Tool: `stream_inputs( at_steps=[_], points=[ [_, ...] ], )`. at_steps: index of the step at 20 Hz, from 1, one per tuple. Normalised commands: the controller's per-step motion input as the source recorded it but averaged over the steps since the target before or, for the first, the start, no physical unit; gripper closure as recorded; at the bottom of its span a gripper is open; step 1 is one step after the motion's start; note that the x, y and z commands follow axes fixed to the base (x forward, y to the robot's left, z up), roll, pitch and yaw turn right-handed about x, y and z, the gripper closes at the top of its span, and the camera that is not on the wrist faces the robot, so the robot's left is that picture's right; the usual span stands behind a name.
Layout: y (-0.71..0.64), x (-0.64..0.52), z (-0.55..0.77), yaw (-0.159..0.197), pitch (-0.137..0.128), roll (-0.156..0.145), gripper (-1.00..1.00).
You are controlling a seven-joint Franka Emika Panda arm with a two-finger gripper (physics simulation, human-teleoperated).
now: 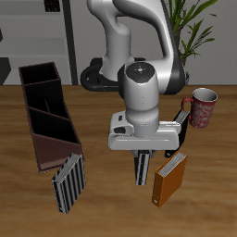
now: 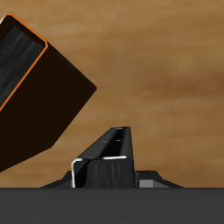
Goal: Place the left striped book into the right desk caddy's right compartment and place the right striped book into the right desk caddy's right compartment and place the orange book into the right desk caddy's left compartment
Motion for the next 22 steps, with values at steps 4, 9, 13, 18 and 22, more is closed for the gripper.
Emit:
stream_inputs(
  at_steps=[4,9,13,18,22],
  points=[
    [-0.08,-0.16,0.46,0.026,-0.047,-0.012,1.00],
    [-0.21,-0.30,0.69,0.030,-0.055,-0.016,1.00],
    [-0.27,-0.44,0.70,0.058,-0.060,0.005,1.00],
    [-0.31,-0.56,0.58,0.058,-0.032,0.019,1.00],
    [-0.32,-0.42,0.27,0.048,0.001,0.005,1.00]
  ],
)
